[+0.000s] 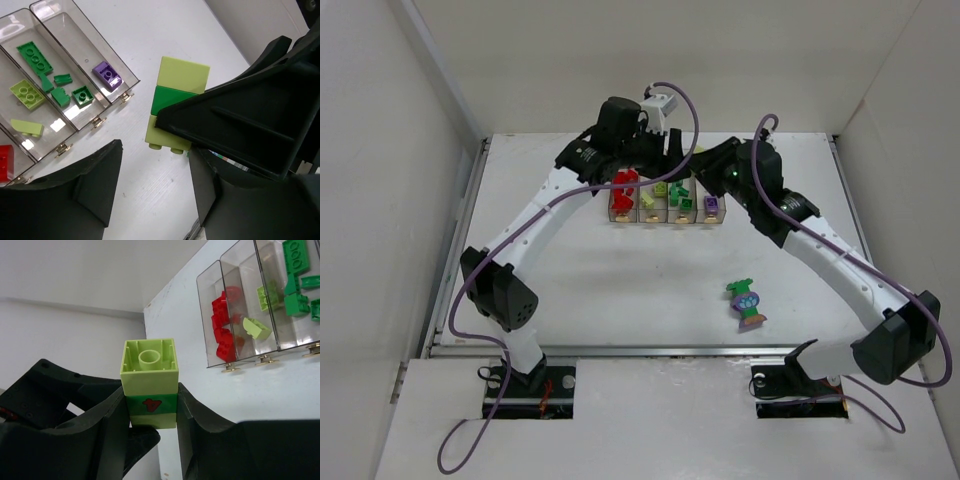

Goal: Sort the legos into containers by color

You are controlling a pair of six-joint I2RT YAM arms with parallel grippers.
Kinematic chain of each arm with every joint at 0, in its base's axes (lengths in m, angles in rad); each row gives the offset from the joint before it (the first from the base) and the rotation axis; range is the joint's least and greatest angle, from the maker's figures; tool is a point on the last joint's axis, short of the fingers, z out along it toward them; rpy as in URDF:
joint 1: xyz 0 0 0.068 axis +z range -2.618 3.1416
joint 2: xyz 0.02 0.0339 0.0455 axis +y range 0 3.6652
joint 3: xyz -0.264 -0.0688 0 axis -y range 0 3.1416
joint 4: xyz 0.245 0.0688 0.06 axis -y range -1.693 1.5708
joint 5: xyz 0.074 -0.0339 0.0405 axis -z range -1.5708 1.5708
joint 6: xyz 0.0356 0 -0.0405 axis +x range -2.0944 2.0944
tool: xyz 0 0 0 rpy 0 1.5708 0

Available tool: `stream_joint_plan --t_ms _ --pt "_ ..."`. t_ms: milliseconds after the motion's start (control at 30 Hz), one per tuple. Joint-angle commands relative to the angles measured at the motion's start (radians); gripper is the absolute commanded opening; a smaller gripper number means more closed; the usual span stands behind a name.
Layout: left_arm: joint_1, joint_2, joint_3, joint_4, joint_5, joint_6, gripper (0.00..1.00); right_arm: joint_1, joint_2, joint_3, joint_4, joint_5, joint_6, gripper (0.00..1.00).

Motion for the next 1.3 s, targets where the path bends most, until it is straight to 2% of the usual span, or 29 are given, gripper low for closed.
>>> stream_joint_plan --t_ms 0,33,167,267,333,500,533,633,700,733,767,800,933,1033,1133,1267 --pt "-0.008 -0.010 0.041 0.088 0.010 -0.024 0.52 0.010 -0.028 -0.012 0.028 -0.041 0.036 0.00" --pt "-0.008 -0.010 0.013 0.098 0.019 -0.013 0.49 0.010 -0.028 -0.012 0.037 -0.041 0.047 0.00" --pt "-0.008 -0.010 -0.021 0.109 0.028 -0.013 0.48 0.010 -0.028 -0.012 0.037 -0.061 0.047 0.00" --pt "-0.008 -0.010 -0.009 0.146 0.028 -0.013 0.47 0.010 -0.028 -0.012 0.046 -0.104 0.070 0.00" --pt "-0.008 -0.001 0.007 0.155 0.054 -0.013 0.44 0.010 -0.015 -0.012 0.046 -0.113 0.099 0.00" --pt "-0.008 -0.001 0.004 0.155 0.064 -0.034 0.25 0.010 -0.006 -0.021 0.055 -0.136 0.117 0.00" --pt "-0.008 -0.001 -0.010 0.155 0.064 -0.034 0.17 0.010 -0.006 -0.021 0.055 -0.136 0.117 0.00" --pt "-0.008 -0.001 -0.024 0.155 0.073 -0.034 0.04 0.010 -0.006 -0.021 0.055 -0.147 0.117 0.00" --pt "-0.008 -0.001 -0.035 0.155 0.073 -0.044 0.00 0.010 -0.006 -0.021 0.055 -0.158 0.117 0.00" --pt "-0.008 -0.001 -0.035 0.155 0.082 -0.033 0.00 -0.001 0.005 -0.021 0.065 -0.178 0.108 0.05" --pt "-0.008 -0.001 -0.035 0.155 0.082 -0.033 0.00 -0.001 0.005 -0.021 0.065 -0.188 0.108 0.16" --pt "-0.008 -0.001 -0.035 0.145 0.082 -0.019 0.00 -0.013 0.005 -0.021 0.065 -0.198 0.095 0.39" --pt "-0.008 -0.001 -0.035 0.115 0.082 0.031 0.00 -0.022 0.014 -0.021 0.065 -0.198 0.035 0.71" --pt "-0.008 -0.001 -0.047 0.105 0.061 0.074 0.00 -0.045 0.014 -0.021 0.065 -0.198 -0.013 0.79" --pt "-0.008 -0.010 -0.090 0.095 0.033 0.134 0.00 -0.068 0.023 -0.021 0.065 -0.210 -0.054 0.80" --pt "-0.008 -0.032 -0.125 0.086 0.010 0.179 0.00 -0.106 0.051 -0.021 0.065 -0.290 -0.065 0.70"
